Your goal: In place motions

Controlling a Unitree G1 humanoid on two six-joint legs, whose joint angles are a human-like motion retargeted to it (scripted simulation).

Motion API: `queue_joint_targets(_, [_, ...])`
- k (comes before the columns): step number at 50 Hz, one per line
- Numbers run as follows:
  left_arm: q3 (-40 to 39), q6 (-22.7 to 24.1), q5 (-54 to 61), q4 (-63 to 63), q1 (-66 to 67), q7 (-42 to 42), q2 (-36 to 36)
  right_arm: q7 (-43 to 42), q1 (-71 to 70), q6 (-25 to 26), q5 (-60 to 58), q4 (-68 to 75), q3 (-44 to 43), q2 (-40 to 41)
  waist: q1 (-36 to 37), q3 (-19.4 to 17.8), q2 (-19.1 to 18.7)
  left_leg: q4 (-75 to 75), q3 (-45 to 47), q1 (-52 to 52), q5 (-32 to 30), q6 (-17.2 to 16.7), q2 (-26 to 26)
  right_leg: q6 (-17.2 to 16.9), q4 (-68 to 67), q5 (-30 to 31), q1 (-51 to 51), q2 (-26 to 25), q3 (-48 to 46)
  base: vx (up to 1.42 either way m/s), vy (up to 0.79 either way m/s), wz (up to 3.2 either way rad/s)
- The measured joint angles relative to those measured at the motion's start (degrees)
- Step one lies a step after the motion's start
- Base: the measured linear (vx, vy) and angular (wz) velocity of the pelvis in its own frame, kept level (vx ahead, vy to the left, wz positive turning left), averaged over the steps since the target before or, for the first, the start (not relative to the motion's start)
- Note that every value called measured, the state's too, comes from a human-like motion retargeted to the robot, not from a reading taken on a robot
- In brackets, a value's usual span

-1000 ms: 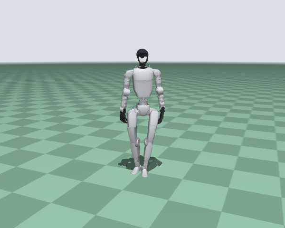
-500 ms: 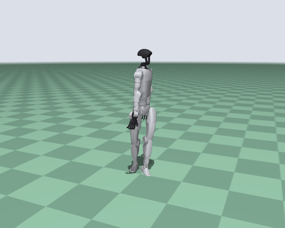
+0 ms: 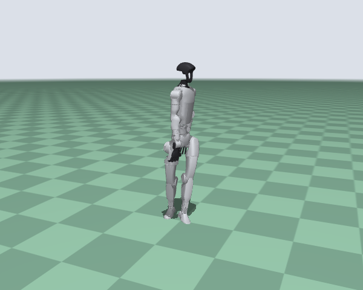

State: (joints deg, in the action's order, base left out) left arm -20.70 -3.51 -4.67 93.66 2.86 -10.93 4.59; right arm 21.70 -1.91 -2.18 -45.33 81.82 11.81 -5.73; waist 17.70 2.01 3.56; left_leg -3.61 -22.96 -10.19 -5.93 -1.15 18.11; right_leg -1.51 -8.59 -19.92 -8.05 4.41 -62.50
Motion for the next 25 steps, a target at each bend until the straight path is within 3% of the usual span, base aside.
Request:
queue_joint_targets(15, [3.1,-1.3,-0.8,0.3,-2.8,-1.2,5.2,-3.6,-2.3,5.1,9.5,5.1,-5.2,-4.9,-12.8,1.8,-0.4,-1.4,11.5,1.0,5.6,6.8,-4.3,3.7,2.3,5.5,6.0,-1.4,20.7,0.05,-0.14,-1.35])
queue_joint_targets(25, [3.8,-1.8,-2.6,0.4,-1.6,-1.9,5.5,-3.6,-3.2,4.4,9.1,3.1,-6.1,-4.9,-19.9,3.4,-2.9,1.4,27.6,5.6,10.3,7.7,-9.4,5.9,5.5,11.3,9.5,-4.6,37.8,0.04,-0.05,-2.09])
